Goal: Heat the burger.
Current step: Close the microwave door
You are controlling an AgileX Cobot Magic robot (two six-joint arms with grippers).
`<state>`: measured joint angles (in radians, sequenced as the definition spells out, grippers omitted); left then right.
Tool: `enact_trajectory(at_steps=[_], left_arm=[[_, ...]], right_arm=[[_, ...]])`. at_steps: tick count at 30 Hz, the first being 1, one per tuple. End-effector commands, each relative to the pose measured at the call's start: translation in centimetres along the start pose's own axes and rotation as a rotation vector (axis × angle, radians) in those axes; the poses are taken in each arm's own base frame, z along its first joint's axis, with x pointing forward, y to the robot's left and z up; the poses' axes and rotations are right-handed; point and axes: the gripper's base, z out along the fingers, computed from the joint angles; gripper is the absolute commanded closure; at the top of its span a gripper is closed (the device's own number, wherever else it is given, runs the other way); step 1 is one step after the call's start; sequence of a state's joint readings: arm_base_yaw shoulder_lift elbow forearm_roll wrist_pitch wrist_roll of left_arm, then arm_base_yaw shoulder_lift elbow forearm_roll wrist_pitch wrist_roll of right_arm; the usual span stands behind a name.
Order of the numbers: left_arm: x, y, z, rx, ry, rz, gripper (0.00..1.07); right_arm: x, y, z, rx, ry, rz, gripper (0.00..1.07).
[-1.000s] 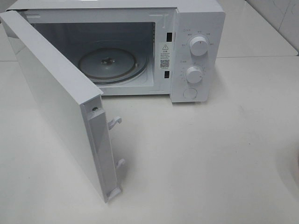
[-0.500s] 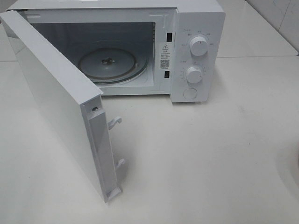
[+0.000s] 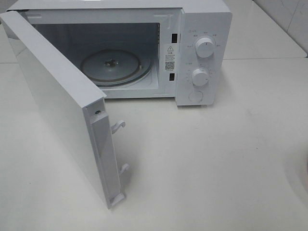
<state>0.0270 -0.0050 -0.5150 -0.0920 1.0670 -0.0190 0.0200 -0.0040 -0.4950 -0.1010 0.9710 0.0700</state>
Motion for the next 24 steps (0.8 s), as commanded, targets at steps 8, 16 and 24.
enact_trajectory(at_steps=[8, 16, 24], left_arm=[[0.02, -0.04, -0.05, 0.003, -0.005, 0.000, 0.09], [0.02, -0.04, -0.05, 0.003, -0.005, 0.000, 0.09], [0.02, -0.04, -0.05, 0.003, -0.005, 0.000, 0.09]], right_arm=[[0.13, 0.03, -0.36, 0.000, -0.034, -0.012, 0.31], [0.13, 0.03, -0.36, 0.000, -0.034, -0.012, 0.31], [0.13, 0.03, -0.36, 0.000, -0.034, -0.012, 0.31]])
